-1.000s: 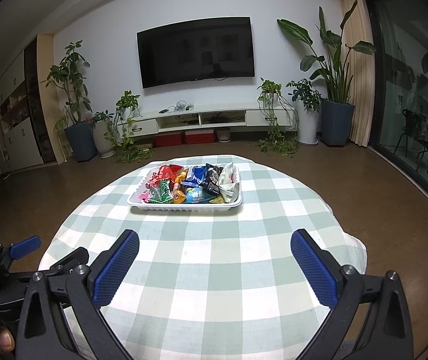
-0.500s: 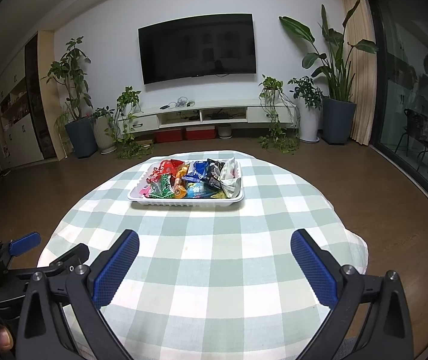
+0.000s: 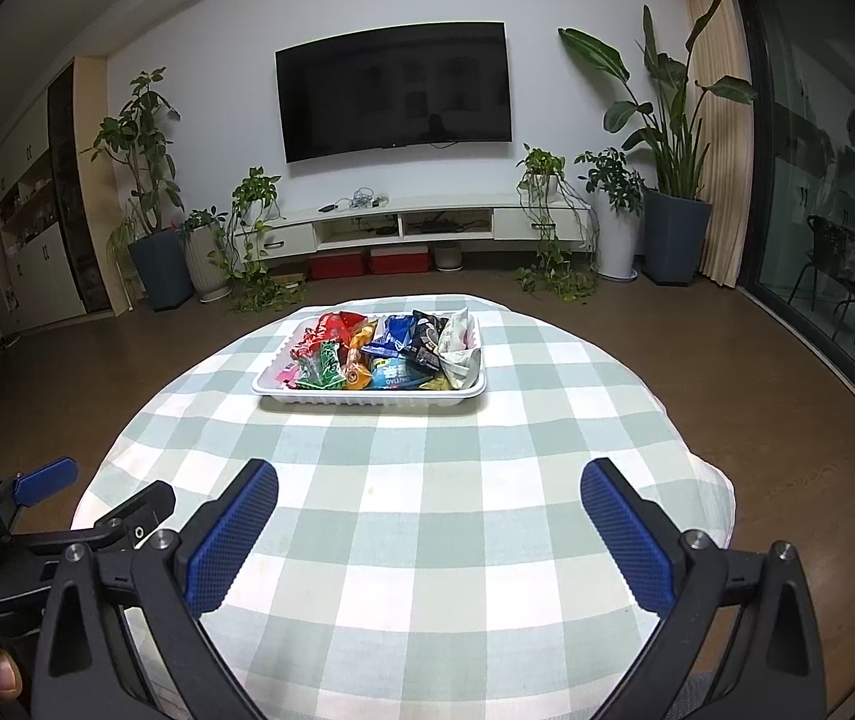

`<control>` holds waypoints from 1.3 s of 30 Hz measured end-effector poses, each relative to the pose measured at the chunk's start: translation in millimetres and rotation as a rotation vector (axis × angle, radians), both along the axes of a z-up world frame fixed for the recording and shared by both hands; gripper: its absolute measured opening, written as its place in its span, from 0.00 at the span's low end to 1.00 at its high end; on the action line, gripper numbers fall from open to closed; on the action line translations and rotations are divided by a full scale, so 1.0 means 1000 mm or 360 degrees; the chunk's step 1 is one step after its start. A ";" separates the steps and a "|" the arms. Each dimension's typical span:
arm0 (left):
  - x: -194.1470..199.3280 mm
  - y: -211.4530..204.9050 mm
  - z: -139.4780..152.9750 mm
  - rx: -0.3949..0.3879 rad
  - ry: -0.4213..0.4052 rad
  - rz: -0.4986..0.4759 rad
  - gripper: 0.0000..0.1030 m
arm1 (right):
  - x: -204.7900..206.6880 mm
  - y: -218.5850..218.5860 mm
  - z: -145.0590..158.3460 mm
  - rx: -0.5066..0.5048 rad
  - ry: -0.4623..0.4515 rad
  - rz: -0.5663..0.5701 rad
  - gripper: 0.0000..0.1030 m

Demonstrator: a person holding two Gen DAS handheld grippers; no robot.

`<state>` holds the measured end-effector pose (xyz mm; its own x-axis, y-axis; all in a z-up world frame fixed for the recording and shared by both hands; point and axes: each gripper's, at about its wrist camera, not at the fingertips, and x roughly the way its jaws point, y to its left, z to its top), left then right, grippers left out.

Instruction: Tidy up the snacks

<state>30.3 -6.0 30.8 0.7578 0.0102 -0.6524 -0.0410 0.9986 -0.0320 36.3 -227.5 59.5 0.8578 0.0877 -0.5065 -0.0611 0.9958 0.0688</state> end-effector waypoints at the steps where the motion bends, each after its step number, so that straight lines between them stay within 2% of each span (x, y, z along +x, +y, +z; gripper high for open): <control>1: 0.000 0.000 0.000 -0.0001 0.0000 0.0000 1.00 | 0.000 0.000 0.000 0.0000 0.0001 0.0000 1.00; 6: 0.000 0.000 -0.003 0.0001 0.0003 -0.0002 1.00 | -0.005 0.000 -0.008 -0.0004 0.0012 0.0002 1.00; 39: 0.000 -0.001 -0.003 0.0007 0.0007 -0.0004 1.00 | -0.005 0.000 -0.005 -0.0006 0.0023 0.0002 1.00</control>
